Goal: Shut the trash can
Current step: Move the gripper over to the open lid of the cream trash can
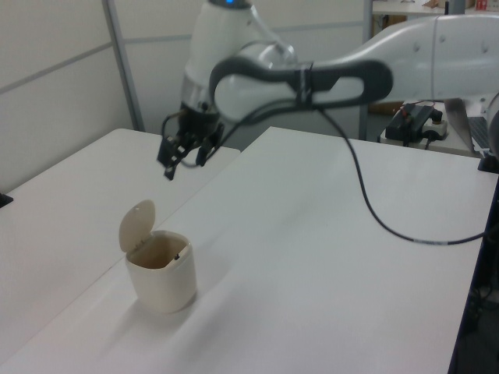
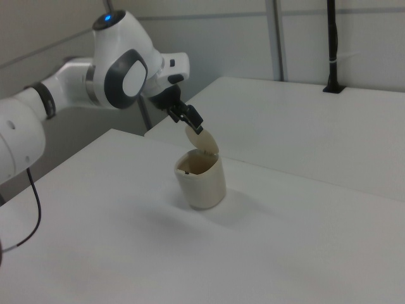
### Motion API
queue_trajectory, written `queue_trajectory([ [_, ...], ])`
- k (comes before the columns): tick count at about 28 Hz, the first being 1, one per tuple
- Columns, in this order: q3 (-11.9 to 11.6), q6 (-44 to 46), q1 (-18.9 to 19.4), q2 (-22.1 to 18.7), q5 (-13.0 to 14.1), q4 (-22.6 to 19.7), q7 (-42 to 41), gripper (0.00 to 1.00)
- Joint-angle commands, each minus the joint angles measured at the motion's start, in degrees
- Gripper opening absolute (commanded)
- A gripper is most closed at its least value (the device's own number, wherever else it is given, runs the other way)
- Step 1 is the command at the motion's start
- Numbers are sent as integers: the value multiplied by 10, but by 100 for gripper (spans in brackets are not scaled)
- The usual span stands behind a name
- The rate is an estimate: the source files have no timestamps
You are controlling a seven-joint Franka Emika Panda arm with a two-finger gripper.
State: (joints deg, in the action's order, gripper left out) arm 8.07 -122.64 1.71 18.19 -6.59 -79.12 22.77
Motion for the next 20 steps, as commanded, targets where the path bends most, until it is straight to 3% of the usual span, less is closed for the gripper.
queue_trajectory([
  [1,-2,-77,28,38,-104,3,127,88],
  [3,-2,-103,36,49,-146,3,168,83],
  [7,-2,-118,44,60,-191,5,200,68],
  [9,-2,-127,47,62,-213,16,220,45],
  [14,-2,-145,49,65,-237,31,239,19],
  [20,-2,-151,62,75,-279,61,246,11],
])
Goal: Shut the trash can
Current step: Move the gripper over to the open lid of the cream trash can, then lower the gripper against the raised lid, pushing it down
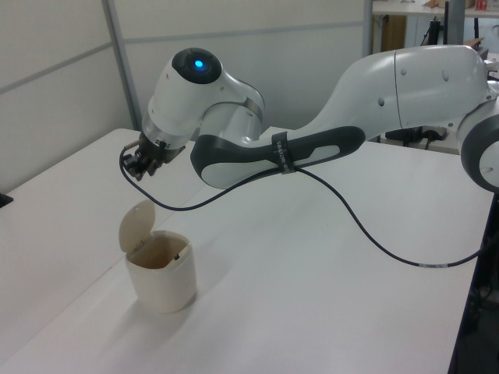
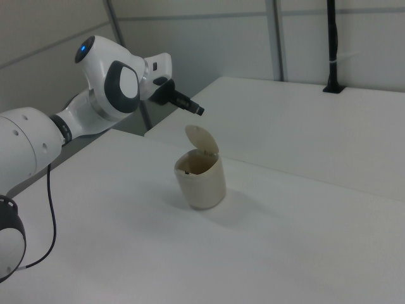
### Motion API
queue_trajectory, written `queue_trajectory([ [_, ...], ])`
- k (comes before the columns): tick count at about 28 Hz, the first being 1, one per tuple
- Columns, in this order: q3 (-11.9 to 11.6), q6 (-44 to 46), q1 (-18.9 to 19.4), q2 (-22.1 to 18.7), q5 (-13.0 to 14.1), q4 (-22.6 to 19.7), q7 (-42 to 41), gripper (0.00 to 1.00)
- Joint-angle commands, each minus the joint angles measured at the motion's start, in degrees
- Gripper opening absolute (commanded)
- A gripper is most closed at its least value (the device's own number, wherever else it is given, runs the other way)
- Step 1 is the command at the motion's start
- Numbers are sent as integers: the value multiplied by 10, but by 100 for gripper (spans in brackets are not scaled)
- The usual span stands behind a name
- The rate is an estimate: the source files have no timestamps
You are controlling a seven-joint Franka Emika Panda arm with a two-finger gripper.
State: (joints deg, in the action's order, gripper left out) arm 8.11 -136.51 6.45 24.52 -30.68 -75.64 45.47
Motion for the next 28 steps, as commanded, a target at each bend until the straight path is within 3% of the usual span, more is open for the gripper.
queue_trajectory([
  [1,-3,-13,16,11,-45,26,19,10],
  [9,-2,-70,17,26,-99,29,17,6],
  [16,-4,-90,17,85,-133,81,17,3],
  [28,-1,-96,25,100,-133,73,17,1],
])
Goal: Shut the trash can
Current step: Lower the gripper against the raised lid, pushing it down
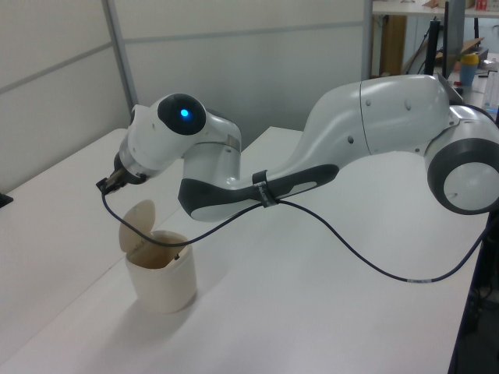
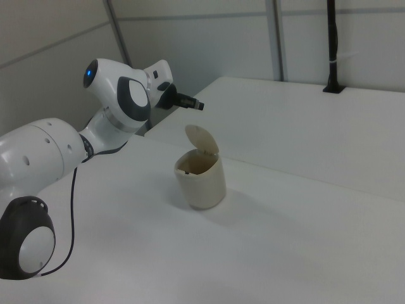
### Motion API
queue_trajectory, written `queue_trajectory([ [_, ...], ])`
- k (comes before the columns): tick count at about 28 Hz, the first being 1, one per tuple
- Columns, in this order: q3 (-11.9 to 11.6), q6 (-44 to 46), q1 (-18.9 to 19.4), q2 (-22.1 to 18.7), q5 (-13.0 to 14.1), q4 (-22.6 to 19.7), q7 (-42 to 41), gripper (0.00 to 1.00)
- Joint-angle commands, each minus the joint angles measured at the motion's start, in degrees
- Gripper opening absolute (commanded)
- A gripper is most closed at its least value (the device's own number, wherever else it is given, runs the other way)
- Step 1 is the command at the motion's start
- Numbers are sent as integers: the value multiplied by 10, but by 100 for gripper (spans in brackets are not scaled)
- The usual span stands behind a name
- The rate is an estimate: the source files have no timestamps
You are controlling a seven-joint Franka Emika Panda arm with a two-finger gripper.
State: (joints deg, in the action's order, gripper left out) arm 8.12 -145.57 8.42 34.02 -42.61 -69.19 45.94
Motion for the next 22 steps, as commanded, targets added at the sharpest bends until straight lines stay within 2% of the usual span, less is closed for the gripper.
queue_trajectory([
  [1,-1,-4,5,5,-13,6,13,1],
  [5,7,-1,5,5,-9,-5,12,0],
  [10,14,20,5,3,11,-24,8,0],
  [13,23,34,4,3,37,-40,-13,0],
  [17,24,45,2,-1,77,-57,-37,0],
  [22,24,83,-2,-12,97,-60,-54,0],
])
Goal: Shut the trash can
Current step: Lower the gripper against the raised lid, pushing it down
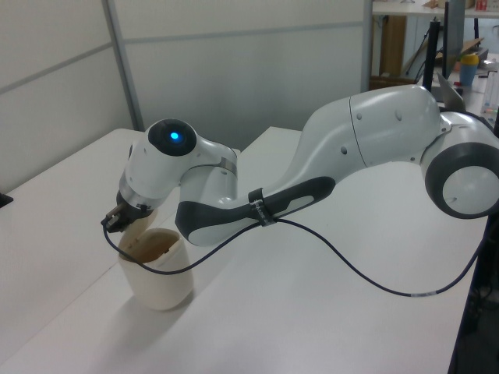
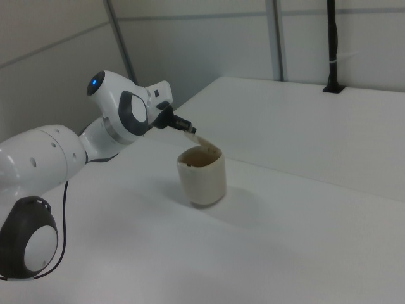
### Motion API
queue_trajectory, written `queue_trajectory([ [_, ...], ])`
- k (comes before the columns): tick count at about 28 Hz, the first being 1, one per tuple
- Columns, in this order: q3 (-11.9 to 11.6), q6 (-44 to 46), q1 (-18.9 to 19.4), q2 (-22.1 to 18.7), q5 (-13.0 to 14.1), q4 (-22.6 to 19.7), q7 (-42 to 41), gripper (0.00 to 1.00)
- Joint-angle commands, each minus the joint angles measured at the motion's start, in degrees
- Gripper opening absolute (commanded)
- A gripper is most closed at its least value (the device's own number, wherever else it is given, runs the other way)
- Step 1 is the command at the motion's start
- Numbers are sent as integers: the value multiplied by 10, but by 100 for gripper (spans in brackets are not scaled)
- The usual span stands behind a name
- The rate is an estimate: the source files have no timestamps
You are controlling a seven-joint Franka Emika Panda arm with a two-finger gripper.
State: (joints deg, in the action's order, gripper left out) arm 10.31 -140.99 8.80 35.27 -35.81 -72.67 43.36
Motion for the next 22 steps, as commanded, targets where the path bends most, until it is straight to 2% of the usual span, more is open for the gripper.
queue_trajectory([
  [1,2,47,-6,-34,48,-31,-42,0],
  [7,2,87,-16,-63,128,-46,-111,0],
  [10,2,108,-17,-72,144,-49,-124,0],
  [16,2,141,-17,-94,161,-73,-137,0],
  [19,1,147,-26,-97,195,-89,-165,0],
  [22,1,150,-28,-96,212,-101,-185,0],
])
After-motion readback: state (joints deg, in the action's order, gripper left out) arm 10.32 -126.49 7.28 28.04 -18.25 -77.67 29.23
